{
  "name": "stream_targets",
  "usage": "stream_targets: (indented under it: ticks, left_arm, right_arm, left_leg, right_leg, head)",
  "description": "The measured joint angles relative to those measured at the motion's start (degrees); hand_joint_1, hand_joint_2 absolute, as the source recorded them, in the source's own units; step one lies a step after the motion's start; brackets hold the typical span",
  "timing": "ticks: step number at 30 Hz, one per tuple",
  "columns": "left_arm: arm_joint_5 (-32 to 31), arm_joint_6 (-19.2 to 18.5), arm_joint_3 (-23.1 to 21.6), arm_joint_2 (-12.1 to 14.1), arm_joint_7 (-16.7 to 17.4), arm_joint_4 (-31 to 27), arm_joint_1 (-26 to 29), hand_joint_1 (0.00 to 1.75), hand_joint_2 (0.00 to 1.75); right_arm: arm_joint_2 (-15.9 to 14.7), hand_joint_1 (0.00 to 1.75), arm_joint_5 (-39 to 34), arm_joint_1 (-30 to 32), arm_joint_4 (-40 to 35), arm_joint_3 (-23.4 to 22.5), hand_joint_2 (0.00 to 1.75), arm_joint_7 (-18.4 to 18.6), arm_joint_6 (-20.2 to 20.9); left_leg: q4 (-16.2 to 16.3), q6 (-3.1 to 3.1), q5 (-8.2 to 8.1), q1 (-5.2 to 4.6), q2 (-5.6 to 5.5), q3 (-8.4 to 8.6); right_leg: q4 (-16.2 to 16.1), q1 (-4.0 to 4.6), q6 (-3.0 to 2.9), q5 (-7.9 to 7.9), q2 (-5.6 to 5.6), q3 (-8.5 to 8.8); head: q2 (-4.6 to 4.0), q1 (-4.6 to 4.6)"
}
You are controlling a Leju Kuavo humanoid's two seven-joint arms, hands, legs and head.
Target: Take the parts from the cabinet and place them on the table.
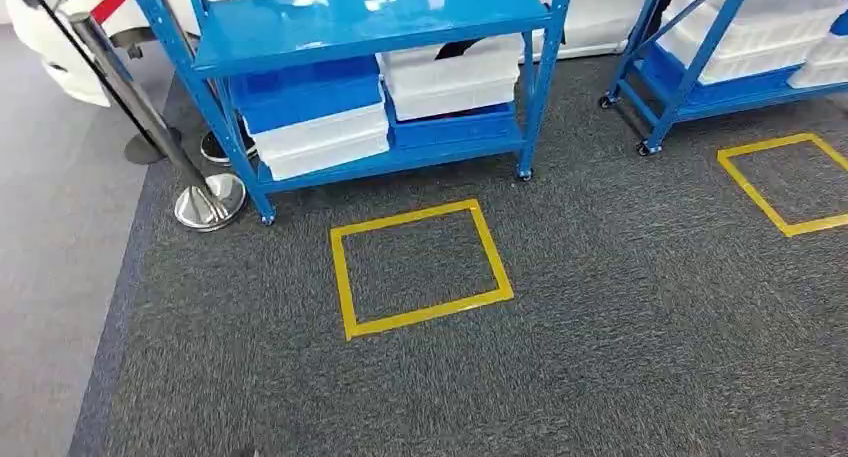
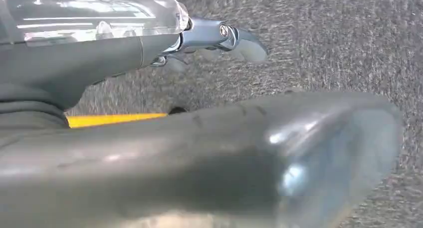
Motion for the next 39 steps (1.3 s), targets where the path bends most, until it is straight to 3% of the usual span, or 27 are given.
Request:
stream_targets:
  ticks: [2,3,4,6,7,8,11,12,13,14,15,17,18,19,22,23,24,26,28,29,32,33,34,35,36,37,39]
  left_arm:
    - [0.00,-0.26,0.00,0.00,-0.22,0.00,-0.07,0.00,0.00]
    - [0.00,-0.30,0.00,0.00,-0.26,0.00,0.03,0.00,0.00]
    - [0.00,-0.31,0.00,0.00,-0.26,0.00,0.13,0.00,0.00]
    - [0.00,-0.33,0.00,0.00,-0.28,0.00,0.15,0.00,0.00]
    - [0.00,-0.33,0.00,0.02,-0.28,0.00,0.07,0.00,0.00]
    - [0.00,-0.35,0.00,0.09,-0.28,0.00,-0.17,0.00,0.00]
    - [0.02,-1.01,0.00,0.09,-0.66,0.00,0.06,0.00,0.00]
    - [0.02,-1.29,0.00,0.09,-0.85,0.00,0.16,0.00,0.00]
    - [0.02,-1.51,0.02,0.09,-1.04,0.00,0.38,0.00,0.00]
    - [0.00,-1.64,0.02,0.09,-1.11,0.00,0.20,0.00,0.00]
    - [-0.07,-1.86,0.04,0.11,-1.16,0.00,-0.02,0.00,0.00]
    - [-0.11,-2.05,0.04,0.09,-1.16,0.00,-0.13,0.00,0.00]
    - [-0.11,-2.05,0.04,0.09,-1.16,0.00,-0.09,0.00,0.00]
    - [-0.11,-2.05,0.04,0.09,-1.16,0.00,-0.02,0.00,0.00]
    - [-0.11,-2.05,0.04,0.09,-1.16,0.00,0.07,0.00,0.00]
    - [-0.11,-2.05,0.04,0.09,-1.16,0.00,0.03,0.00,0.00]
    - [-0.11,-2.05,0.04,0.11,-1.14,0.00,-0.05,0.00,0.00]
    - [-0.11,-2.05,0.04,0.11,-1.16,0.00,-0.12,0.00,0.00]
    - [-0.09,-2.05,0.04,0.13,-1.14,-0.04,-0.11,0.00,0.00]
    - [-0.13,-2.05,0.04,0.13,-1.18,-0.04,-0.14,0.00,0.00]
    - [-0.15,-2.03,0.02,0.11,-1.16,-0.04,-0.05,0.00,0.00]
    - [-0.15,-2.01,0.02,0.11,-1.11,-0.04,0.09,0.00,0.00]
    - [-0.17,-1.99,0.02,0.11,-1.11,-0.04,0.21,0.00,0.00]
    - [-0.17,-1.99,0.04,0.11,-1.09,-0.04,0.31,0.00,0.00]
    - [-0.17,-1.99,0.04,0.11,-1.09,-0.04,0.40,0.00,0.00]
    - [-0.17,-1.99,0.04,0.11,-1.09,-0.04,0.53,0.00,0.00]
    - [-0.17,-1.90,0.02,0.26,-1.05,-0.02,0.74,0.00,0.00]
  right_arm:
    - [0.00,0.00,0.00,0.20,0.00,0.00,0.00,0.13,0.00]
    - [-0.02,0.00,0.00,0.17,0.02,0.00,0.00,0.17,0.00]
    - [-0.02,0.00,0.00,0.11,0.02,0.00,0.00,0.17,0.00]
    - [-0.02,0.00,0.00,-0.03,0.00,0.00,0.00,0.17,0.00]
    - [-0.02,0.00,0.00,-0.04,0.00,0.00,0.00,0.17,0.00]
    - [0.02,0.00,0.00,0.03,0.00,0.00,0.00,0.17,0.00]
    - [0.00,0.00,-0.97,-0.33,0.00,-0.09,0.00,0.13,-1.14]
    - [0.02,0.00,-2.11,-0.68,-0.08,-0.56,0.00,-0.26,-1.70]
    - [0.00,0.00,-2.96,-0.50,-0.13,-1.19,0.00,-0.39,-1.84]
    - [0.02,0.00,-3.46,-0.31,-0.13,-1.71,0.00,-0.64,-1.95]
    - [0.02,0.00,-3.67,-0.30,-0.13,-2.03,0.00,-0.74,-1.97]
    - [-0.04,0.00,-4.04,-0.01,-0.13,-2.76,0.00,-0.72,-2.01]
    - [-0.04,0.00,-4.15,0.05,-0.13,-3.08,0.00,-0.72,-2.03]
    - [-0.04,0.00,-4.20,0.16,-0.13,-3.21,0.00,-0.72,-2.03]
    - [-0.07,0.00,-4.24,0.37,-0.11,-3.59,0.00,-0.72,-2.05]
    - [-0.04,0.00,-4.24,0.48,0.00,-3.72,0.00,-0.70,-2.03]
    - [-0.04,0.00,-4.24,0.32,0.00,-3.85,0.00,-0.72,-2.05]
    - [-0.04,0.00,-4.24,0.10,0.00,-4.09,0.00,-0.72,-2.05]
    - [0.02,0.00,-4.24,-0.06,-0.07,-4.11,0.00,-0.72,-2.05]
    - [0.00,0.00,-4.24,0.11,-0.04,-4.17,0.00,-0.72,-2.05]
    - [0.00,0.00,-4.48,0.22,-0.04,-4.33,0.00,-0.70,-2.03]
    - [0.00,0.00,-4.59,0.27,-0.04,-4.48,0.00,-0.70,-2.01]
    - [0.00,0.00,-4.63,0.33,-0.04,-4.57,0.00,-0.70,-1.97]
    - [0.00,0.00,-4.78,0.37,-0.04,-4.61,0.00,-0.70,-1.90]
    - [0.00,0.00,-4.90,0.45,-0.04,-4.63,0.00,-0.70,-1.88]
    - [0.00,0.00,-5.00,0.48,-0.04,-4.70,0.00,-0.72,-1.88]
    - [0.20,0.00,-5.07,0.53,0.07,-4.81,0.00,-0.77,-1.84]
  left_leg:
    - [8.61,-0.19,-3.22,0.06,0.71,-4.05]
    - [9.25,-0.14,-2.76,0.06,0.81,-4.35]
    - [7.11,0.04,-1.12,0.06,0.91,-3.22]
    - [-2.75,0.92,3.75,-0.22,2.05,1.93]
    - [-7.56,1.82,5.33,-0.76,4.69,4.54]
    - [-8.90,2.32,4.65,-1.17,6.03,4.85]
    - [-9.07,2.99,5.04,-1.50,4.16,4.53]
    - [-10.12,3.42,5.37,-1.11,3.55,4.87]
    - [-10.89,3.50,5.96,-0.60,3.29,5.78]
    - [-11.23,3.95,6.05,-0.53,2.90,5.92]
    - [-11.28,4.08,6.06,-0.52,2.52,5.85]
    - [-11.21,4.24,5.77,-0.58,1.63,6.03]
    - [-11.14,4.21,5.57,-0.57,1.20,6.25]
    - [-11.04,4.06,5.25,-0.51,0.82,6.66]
    - [-10.62,3.27,3.80,-0.33,0.04,8.09]
    - [-10.25,2.76,3.16,-0.72,-0.04,8.02]
    - [-10.20,2.53,2.78,-0.72,-0.19,8.09]
    - [-10.54,1.95,2.42,-0.58,-0.21,8.41]
    - [-10.04,1.28,1.81,-0.37,0.09,9.07]
    - [-7.73,0.90,1.07,-0.37,0.46,8.07]
    - [7.01,0.09,-3.54,0.08,0.78,-1.31]
    - [9.36,0.04,-3.14,0.10,0.80,-3.57]
    - [8.87,0.11,-1.17,0.10,0.81,-4.50]
    - [5.99,0.33,2.00,0.08,0.81,-4.21]
    - [0.48,0.82,6.58,0.00,0.84,-2.84]
    - [-4.64,1.45,10.02,-0.20,0.96,-1.53]
    - [-7.00,2.53,9.05,-1.08,1.38,0.03]
  right_leg:
    - [0.02,0.27,-0.16,-0.14,-1.66,-0.04]
    - [0.02,0.36,-0.18,-0.18,-2.34,0.02]
    - [0.02,0.49,-0.19,-0.29,-2.99,0.13]
    - [0.01,0.72,-0.11,-0.52,-4.26,0.56]
    - [0.00,0.85,0.01,-0.64,-4.84,0.81]
    - [0.18,1.21,0.41,-0.89,-5.51,0.94]
    - [-0.36,0.86,1.23,-0.80,-6.88,1.31]
    - [-0.59,1.09,1.60,-0.90,-7.23,1.77]
    - [0.06,0.67,1.98,-1.20,-4.56,1.83]
    - [2.12,0.56,2.05,-2.66,-1.37,0.66]
    - [6.62,0.45,2.17,-4.95,-0.02,-1.79]
    - [15.29,0.44,2.53,-7.71,0.39,-6.74]
    - [16.94,0.43,2.66,-7.19,0.40,-8.11]
    - [15.67,0.34,2.76,-5.27,0.40,-8.08]
    - [1.89,-0.14,2.94,3.34,0.51,-2.63]
    - [0.50,0.11,2.85,2.00,0.87,-1.97]
    - [0.38,0.11,2.05,1.87,0.94,-1.89]
    - [0.35,0.45,1.26,1.28,0.88,-1.78]
    - [-0.24,0.05,0.55,0.95,0.81,-0.81]
    - [-0.36,-0.01,0.18,0.56,0.61,-0.23]
    - [-0.36,0.12,-0.24,-0.97,0.33,1.17]
    - [-0.36,0.13,-0.22,-1.53,0.35,1.79]
    - [-0.36,0.13,-0.15,-2.13,0.38,2.60]
    - [-0.37,0.15,-0.08,-2.82,0.40,3.54]
    - [-0.41,0.23,0.07,-3.66,0.38,4.73]
    - [-0.47,0.28,0.15,-4.41,0.34,5.63]
    - [-0.66,0.38,0.98,-5.43,0.42,6.38]
  head:
    - [0.02,0.02]
    - [0.02,0.02]
    - [0.02,0.02]
    - [0.00,0.02]
    - [0.02,0.02]
    - [0.00,0.02]
    - [0.00,0.02]
    - [0.02,0.02]
    - [0.02,0.04]
    - [0.02,0.02]
    - [0.02,0.07]
    - [0.02,0.07]
    - [0.02,0.07]
    - [0.00,0.09]
    - [0.00,0.09]
    - [0.00,0.09]
    - [0.02,0.07]
    - [0.00,0.07]
    - [0.02,0.04]
    - [0.02,0.04]
    - [0.02,0.04]
    - [0.02,0.04]
    - [0.00,0.07]
    - [0.02,0.04]
    - [0.00,0.04]
    - [0.02,0.06]
    - [0.02,0.02]
